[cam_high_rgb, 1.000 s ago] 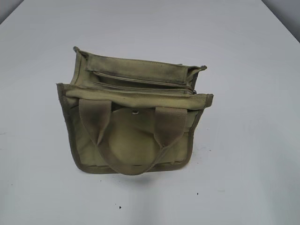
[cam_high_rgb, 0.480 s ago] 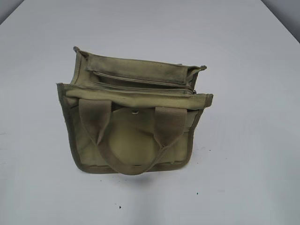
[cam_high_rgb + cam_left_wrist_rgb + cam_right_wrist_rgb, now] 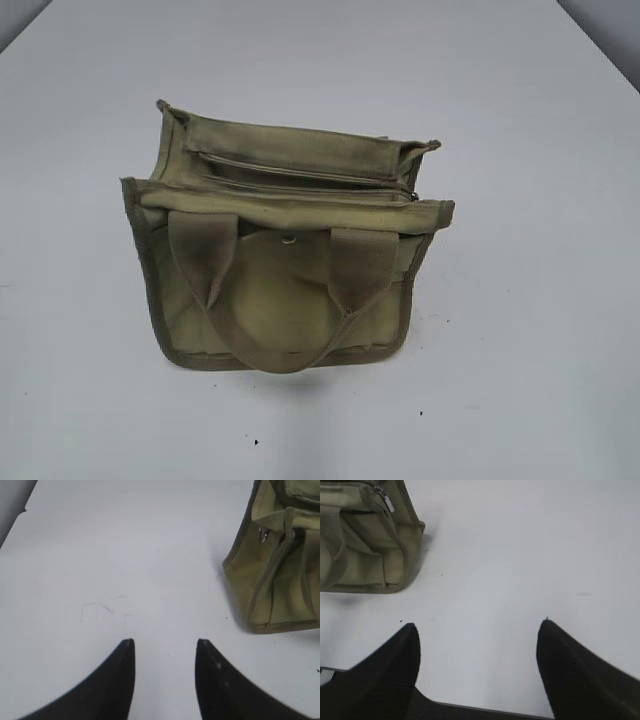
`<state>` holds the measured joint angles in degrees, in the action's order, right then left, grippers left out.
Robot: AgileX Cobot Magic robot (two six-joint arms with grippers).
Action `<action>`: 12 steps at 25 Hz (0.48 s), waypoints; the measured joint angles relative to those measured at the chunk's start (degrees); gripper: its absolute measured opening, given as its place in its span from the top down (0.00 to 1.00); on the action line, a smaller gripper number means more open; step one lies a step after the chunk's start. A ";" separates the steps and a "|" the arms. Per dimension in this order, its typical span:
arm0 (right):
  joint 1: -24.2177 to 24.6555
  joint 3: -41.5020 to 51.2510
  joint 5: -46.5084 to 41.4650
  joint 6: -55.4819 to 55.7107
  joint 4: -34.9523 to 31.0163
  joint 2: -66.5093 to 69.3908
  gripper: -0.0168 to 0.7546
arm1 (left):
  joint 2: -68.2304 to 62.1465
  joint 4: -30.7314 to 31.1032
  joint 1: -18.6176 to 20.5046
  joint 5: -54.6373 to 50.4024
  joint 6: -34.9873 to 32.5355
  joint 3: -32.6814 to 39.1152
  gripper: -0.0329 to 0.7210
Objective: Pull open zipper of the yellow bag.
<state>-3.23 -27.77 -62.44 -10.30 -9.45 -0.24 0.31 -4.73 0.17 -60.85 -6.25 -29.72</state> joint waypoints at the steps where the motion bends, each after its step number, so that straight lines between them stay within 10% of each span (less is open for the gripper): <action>1: 0.00 0.00 0.05 0.00 -0.07 -0.12 0.25 | 0.00 0.00 0.00 0.00 0.00 0.00 0.53; 12: 0.00 0.00 0.11 0.00 -0.19 -0.12 0.25 | 0.00 0.00 0.00 0.00 0.00 0.00 0.55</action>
<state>-3.23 -27.77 -62.33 -10.30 -9.64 -0.36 0.31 -4.73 0.17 -60.85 -6.25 -29.72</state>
